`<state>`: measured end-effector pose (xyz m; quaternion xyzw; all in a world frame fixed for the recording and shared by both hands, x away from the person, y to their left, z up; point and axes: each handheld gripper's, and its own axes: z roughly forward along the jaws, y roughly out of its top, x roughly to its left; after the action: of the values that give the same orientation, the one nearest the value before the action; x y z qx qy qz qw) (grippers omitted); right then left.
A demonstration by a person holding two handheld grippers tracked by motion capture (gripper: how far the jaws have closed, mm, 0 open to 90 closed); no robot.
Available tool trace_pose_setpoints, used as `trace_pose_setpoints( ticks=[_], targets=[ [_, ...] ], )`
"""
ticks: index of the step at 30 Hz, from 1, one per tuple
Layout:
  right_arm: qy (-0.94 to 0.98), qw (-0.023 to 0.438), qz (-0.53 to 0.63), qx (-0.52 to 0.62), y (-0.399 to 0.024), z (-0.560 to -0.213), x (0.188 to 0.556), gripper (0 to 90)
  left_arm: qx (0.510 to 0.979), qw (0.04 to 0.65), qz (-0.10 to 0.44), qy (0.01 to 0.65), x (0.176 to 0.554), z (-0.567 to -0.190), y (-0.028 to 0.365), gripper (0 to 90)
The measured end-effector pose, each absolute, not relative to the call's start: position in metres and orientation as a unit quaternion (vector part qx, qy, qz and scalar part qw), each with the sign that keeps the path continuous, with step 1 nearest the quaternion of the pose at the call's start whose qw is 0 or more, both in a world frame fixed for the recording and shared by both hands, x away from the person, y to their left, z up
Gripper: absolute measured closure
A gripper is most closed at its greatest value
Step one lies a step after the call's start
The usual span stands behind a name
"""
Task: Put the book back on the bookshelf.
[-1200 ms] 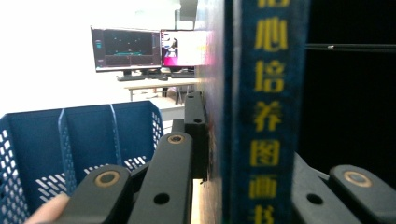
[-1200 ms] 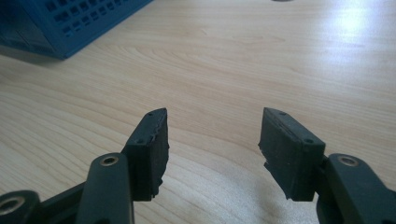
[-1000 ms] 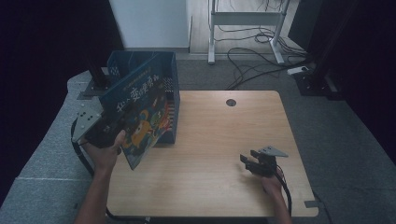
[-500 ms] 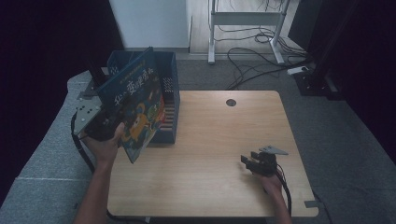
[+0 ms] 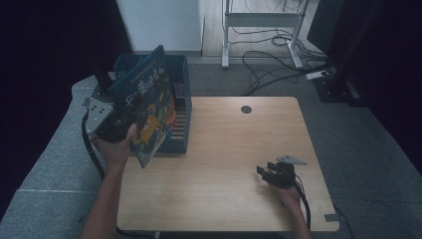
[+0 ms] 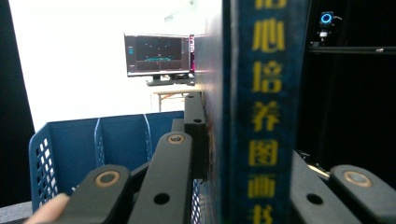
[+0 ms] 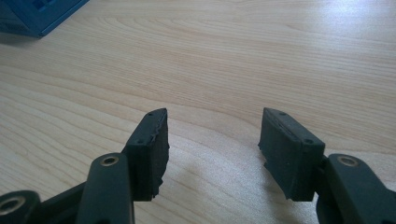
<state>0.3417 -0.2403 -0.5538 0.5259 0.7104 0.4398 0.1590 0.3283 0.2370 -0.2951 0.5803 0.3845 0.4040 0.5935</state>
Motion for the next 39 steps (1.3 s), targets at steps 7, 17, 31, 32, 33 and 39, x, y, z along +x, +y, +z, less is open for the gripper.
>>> trace_pose_setpoints(
  ticks=[7, 17, 31, 32, 33, 39],
  targets=[
    [0.709, 0.155, 0.440, 0.528, -0.241, -0.554, 0.342, 41.3, 0.575, 0.591, 0.410, 0.389, 0.339, -0.295, 0.233, 82.3],
    [0.712, 0.156, 0.436, 0.528, -0.240, -0.554, 0.341, 41.1, 0.565, 0.587, 0.421, 0.399, 0.351, -0.297, 0.228, 82.3],
    [0.714, 0.156, 0.433, 0.529, -0.240, -0.554, 0.341, 40.7, 0.559, 0.575, 0.427, 0.417, 0.374, -0.302, 0.220, 82.3],
    [0.714, 0.156, 0.433, 0.529, -0.240, -0.554, 0.341, 40.7, 0.559, 0.575, 0.427, 0.417, 0.374, -0.302, 0.220, 82.3],
    [0.714, 0.156, 0.432, 0.528, -0.240, -0.554, 0.341, 40.7, 0.558, 0.575, 0.430, 0.417, 0.375, -0.303, 0.220, 82.3],
    [0.714, 0.156, 0.431, 0.530, -0.240, -0.554, 0.341, 40.6, 0.554, 0.576, 0.432, 0.417, 0.377, -0.302, 0.218, 82.2]
  ],
)
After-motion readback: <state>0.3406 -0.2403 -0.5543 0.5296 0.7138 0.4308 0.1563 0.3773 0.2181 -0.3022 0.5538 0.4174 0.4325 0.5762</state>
